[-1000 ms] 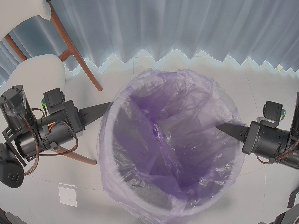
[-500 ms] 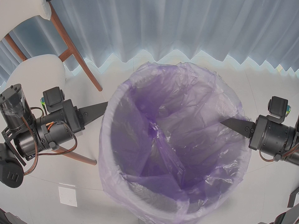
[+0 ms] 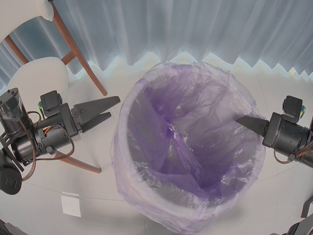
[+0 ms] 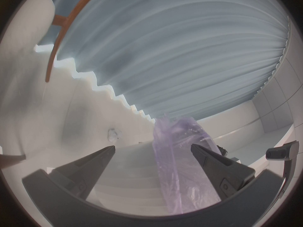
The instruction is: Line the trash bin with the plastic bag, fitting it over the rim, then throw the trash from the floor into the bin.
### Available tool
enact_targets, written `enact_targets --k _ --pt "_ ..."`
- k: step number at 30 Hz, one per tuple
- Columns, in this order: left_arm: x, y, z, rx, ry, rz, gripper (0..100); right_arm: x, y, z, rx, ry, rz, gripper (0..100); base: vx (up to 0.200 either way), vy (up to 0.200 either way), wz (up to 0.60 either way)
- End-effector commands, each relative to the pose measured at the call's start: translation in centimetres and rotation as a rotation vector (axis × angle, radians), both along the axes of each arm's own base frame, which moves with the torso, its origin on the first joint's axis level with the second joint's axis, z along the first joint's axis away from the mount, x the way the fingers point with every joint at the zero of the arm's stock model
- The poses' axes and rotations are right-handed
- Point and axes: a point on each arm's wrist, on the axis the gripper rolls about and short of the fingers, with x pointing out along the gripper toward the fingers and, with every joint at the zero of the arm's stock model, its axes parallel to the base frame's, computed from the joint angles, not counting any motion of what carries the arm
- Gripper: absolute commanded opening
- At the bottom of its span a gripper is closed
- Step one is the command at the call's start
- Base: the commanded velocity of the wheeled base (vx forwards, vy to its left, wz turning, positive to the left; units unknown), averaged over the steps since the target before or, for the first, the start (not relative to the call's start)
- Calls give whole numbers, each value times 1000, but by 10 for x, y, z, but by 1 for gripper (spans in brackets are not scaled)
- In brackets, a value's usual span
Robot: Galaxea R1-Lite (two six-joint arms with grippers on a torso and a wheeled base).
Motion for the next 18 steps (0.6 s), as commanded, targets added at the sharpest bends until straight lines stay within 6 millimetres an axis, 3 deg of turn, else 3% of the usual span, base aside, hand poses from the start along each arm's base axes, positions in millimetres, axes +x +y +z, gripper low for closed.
enact_targets --k 1,6,12,18 --pt "7 23 14 -17 -54 106 100 13 -4 3 3 4 -56 0 0 0 0" --pt "-8 38 38 -49 -127 139 100 42 -1 10 157 103 -144 0 0 0 0" --pt "-16 23 34 -46 -98 64 100 57 2 11 215 148 -177 0 0 0 0" --pt "-20 4 18 -27 -44 -27 100 67 9 4 220 165 -182 0 0 0 0"
